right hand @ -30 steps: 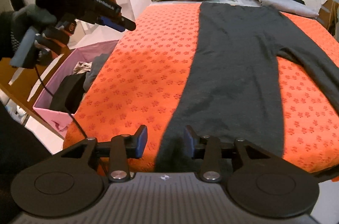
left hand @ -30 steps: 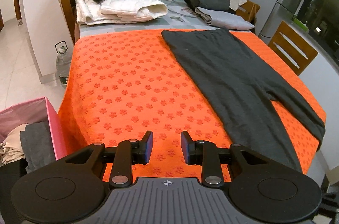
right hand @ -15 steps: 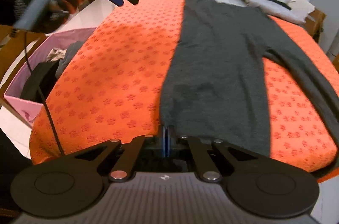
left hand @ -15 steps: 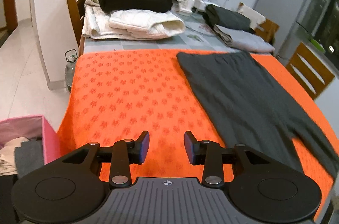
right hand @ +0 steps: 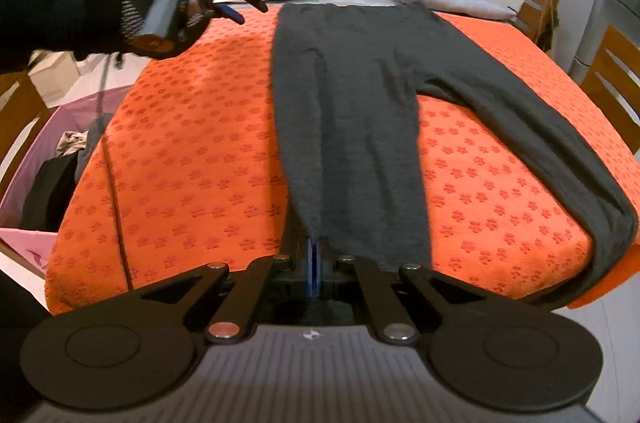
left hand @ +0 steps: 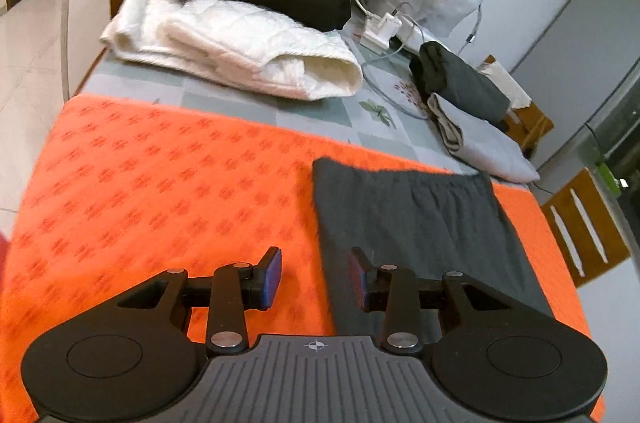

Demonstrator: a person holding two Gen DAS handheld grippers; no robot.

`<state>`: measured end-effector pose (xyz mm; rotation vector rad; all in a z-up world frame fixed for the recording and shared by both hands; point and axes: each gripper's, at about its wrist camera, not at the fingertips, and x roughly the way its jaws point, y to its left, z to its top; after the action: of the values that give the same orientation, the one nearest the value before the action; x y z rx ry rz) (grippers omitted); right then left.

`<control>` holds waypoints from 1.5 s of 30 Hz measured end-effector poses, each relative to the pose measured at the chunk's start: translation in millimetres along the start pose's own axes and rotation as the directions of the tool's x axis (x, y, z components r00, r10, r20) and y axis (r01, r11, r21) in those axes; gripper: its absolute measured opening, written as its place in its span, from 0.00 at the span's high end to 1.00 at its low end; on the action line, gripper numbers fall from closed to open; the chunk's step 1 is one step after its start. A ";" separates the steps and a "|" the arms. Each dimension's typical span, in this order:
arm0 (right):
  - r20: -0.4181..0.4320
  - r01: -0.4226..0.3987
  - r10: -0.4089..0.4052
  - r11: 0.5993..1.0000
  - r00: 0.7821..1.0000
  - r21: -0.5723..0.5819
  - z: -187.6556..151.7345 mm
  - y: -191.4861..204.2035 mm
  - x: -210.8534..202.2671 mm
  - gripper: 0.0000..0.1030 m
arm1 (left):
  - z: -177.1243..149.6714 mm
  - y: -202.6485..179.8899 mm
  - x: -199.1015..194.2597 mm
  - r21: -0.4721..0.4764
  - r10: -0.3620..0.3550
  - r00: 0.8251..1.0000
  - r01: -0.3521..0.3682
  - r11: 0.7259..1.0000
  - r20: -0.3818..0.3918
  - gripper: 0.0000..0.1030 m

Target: Fold clothes

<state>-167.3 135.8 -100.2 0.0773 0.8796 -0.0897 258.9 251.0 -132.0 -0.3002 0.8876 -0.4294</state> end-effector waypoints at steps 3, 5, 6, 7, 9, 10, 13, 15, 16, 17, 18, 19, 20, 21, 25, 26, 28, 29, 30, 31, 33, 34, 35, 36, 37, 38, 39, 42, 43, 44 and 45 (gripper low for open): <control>-0.006 0.008 -0.008 1.000 1.000 0.004 1.7 -4.9 0.6 0.97 | 7.9 -8.5 21.5 0.010 0.016 1.000 -0.016 1.000 0.005 0.61; -0.009 0.013 -0.012 1.000 1.000 0.008 3.6 -8.5 1.2 0.97 | 13.2 -10.6 34.7 -0.006 0.025 1.000 -0.025 1.000 -0.002 0.61; -0.011 0.015 -0.015 1.000 1.000 0.011 4.4 -11.0 1.8 0.97 | 15.5 -11.2 40.0 -0.016 0.027 1.000 -0.027 1.000 -0.004 0.60; -0.012 0.018 -0.018 1.000 1.000 0.014 5.4 -13.3 2.5 0.97 | 17.6 -12.0 44.3 -0.021 0.028 1.000 -0.029 0.999 -0.003 0.60; -0.016 0.024 -0.024 1.000 1.000 0.018 7.5 -18.5 3.8 0.97 | 21.8 -13.8 53.1 -0.029 0.034 0.999 -0.034 0.999 0.000 0.59; -0.018 0.027 -0.026 0.999 0.999 0.020 8.4 -20.5 4.2 0.97 | 23.2 -13.8 57.0 -0.039 0.037 0.999 -0.037 0.999 0.002 0.58; -0.025 0.036 -0.035 0.999 0.999 0.028 11.4 -26.9 5.6 0.97 | 26.8 -13.5 63.7 -0.067 0.038 0.999 -0.037 0.997 0.016 0.52; -0.029 0.040 -0.039 0.998 0.999 0.040 13.2 -31.3 6.6 0.97 | 28.3 -13.9 66.0 -0.073 0.035 0.999 -0.033 0.997 0.021 0.50; -0.030 0.042 -0.040 0.998 0.999 0.046 13.8 -33.3 7.5 0.97 | 27.7 -14.7 66.9 -0.067 0.036 0.999 -0.034 0.997 0.018 0.50; -0.030 0.046 -0.044 0.998 0.999 0.050 14.1 -35.1 8.0 0.97 | 27.1 -15.5 67.8 -0.060 0.036 0.999 -0.035 0.998 0.015 0.51; -0.030 0.050 -0.048 0.997 0.998 0.054 14.3 -36.8 8.4 0.97 | 26.6 -16.2 68.7 -0.054 0.037 0.999 -0.036 0.998 0.013 0.65; -0.030 0.054 -0.052 0.997 0.998 0.057 14.6 -38.4 8.8 0.97 | 26.0 -17.0 69.6 -0.047 0.037 0.999 -0.037 0.998 0.010 0.93; -0.030 0.058 -0.057 0.996 0.998 0.061 14.8 -40.1 9.2 0.97 | 25.4 -17.8 70.5 -0.040 0.038 0.999 -0.038 0.998 0.007 0.96; -0.030 0.062 -0.060 0.996 0.998 0.065 14.9 -41.8 9.4 0.97 | 24.7 -19.5 69.1 -0.028 0.041 0.999 -0.040 0.999 0.014 0.96; -0.026 0.084 -0.082 0.993 0.996 0.082 16.1 -50.9 5.7 0.98 | 32.7 -38.0 48.7 0.009 0.035 0.997 -0.036 0.999 0.064 0.97; -0.023 0.090 -0.088 0.992 0.996 0.094 16.7 -54.8 2.7 0.98 | 36.5 -44.6 42.4 0.016 0.032 0.997 -0.033 0.999 0.076 0.97; -0.016 0.103 -0.102 0.988 0.995 0.116 17.6 -63.6 -5.2 0.98 | 43.7 -61.5 29.0 0.035 0.025 0.994 -0.029 0.999 0.102 0.97; -0.012 0.114 -0.113 0.986 0.994 0.122 18.1 -68.3 -10.1 0.98 | 46.9 -74.8 21.6 0.049 0.021 0.993 -0.027 0.998 0.119 0.97; -0.007 0.126 -0.126 0.984 0.992 0.128 18.8 -74.6 -15.9 0.98 | 50.1 -88.1 14.1 0.064 0.017 0.991 -0.026 0.998 0.136 0.97; -0.002 0.138 -0.139 0.981 0.990 0.136 19.5 -81.4 -22.0 0.98 | 53.3 -101.4 6.6 0.078 0.012 0.988 -0.025 0.997 0.153 0.97; 0.005 0.158 -0.161 0.975 0.987 0.156 21.0 -98.5 -33.8 0.98 | 58.4 -127.8 -6.0 0.107 0.004 0.983 -0.024 0.994 0.181 0.97; 0.009 0.167 -0.171 0.972 0.985 0.166 21.8 -107.2 -39.7 0.98 | 58.8 -142.8 -8.6 0.122 0.006 0.982 -0.029 0.992 0.190 0.97; 0.012 0.179 -0.184 0.969 0.983 0.172 22.7 -118.0 -45.4 0.98 | 58.9 -159.3 -10.6 0.138 0.011 0.980 -0.039 0.990 0.199 0.97; 0.015 0.191 -0.197 0.965 0.980 0.177 23.7 -129.4 -51.0 0.98 | 58.7 -175.4 -11.3 0.152 0.018 0.978 -0.050 0.987 0.208 0.97; 0.018 0.199 -0.206 0.963 0.978 0.182 24.2 -141.2 -55.3 0.98 | 57.7 -191.4 -9.8 0.165 0.026 0.976 -0.063 0.984 0.217 0.97; 0.022 0.206 -0.214 0.961 0.977 0.187 24.6 -153.2 -59.3 0.98 | 56.1 -207.6 -7.5 0.177 0.034 0.973 -0.075 0.981 0.228 0.97; 0.024 0.210 -0.219 0.959 0.975 0.192 24.6 -166.1 -62.2 0.98 | 54.6 -223.9 -5.1 0.189 0.041 0.970 -0.088 0.978 0.239 0.97; 0.026 0.222 -0.231 0.955 0.973 0.195 24.7 -210.3 -64.7 0.98 | 47.8 -269.5 11.3 0.210 0.063 0.964 -0.120 0.970 0.259 0.97; 0.026 0.223 -0.233 0.955 0.972 0.196 24.7 -226.0 -64.1 0.98 | 45.4 -284.5 17.2 0.217 0.070 0.962 -0.130 0.968 0.264 0.97; 0.026 0.225 -0.234 0.954 0.972 0.198 24.7 -242.1 -63.2 0.98 | 43.0 -299.5 23.2 0.223 0.077 0.960 -0.140 0.965 0.270 0.97; 0.026 0.220 -0.230 0.954 0.973 0.204 25.0 -259.7 -61.6 0.98 | 40.6 -314.6 29.2 0.229 0.083 0.957 -0.150 0.962 0.276 0.97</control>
<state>-215.8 -121.9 -44.8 0.1616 0.8250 -0.3927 233.5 -35.0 5.9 -0.0702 0.5787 -0.3747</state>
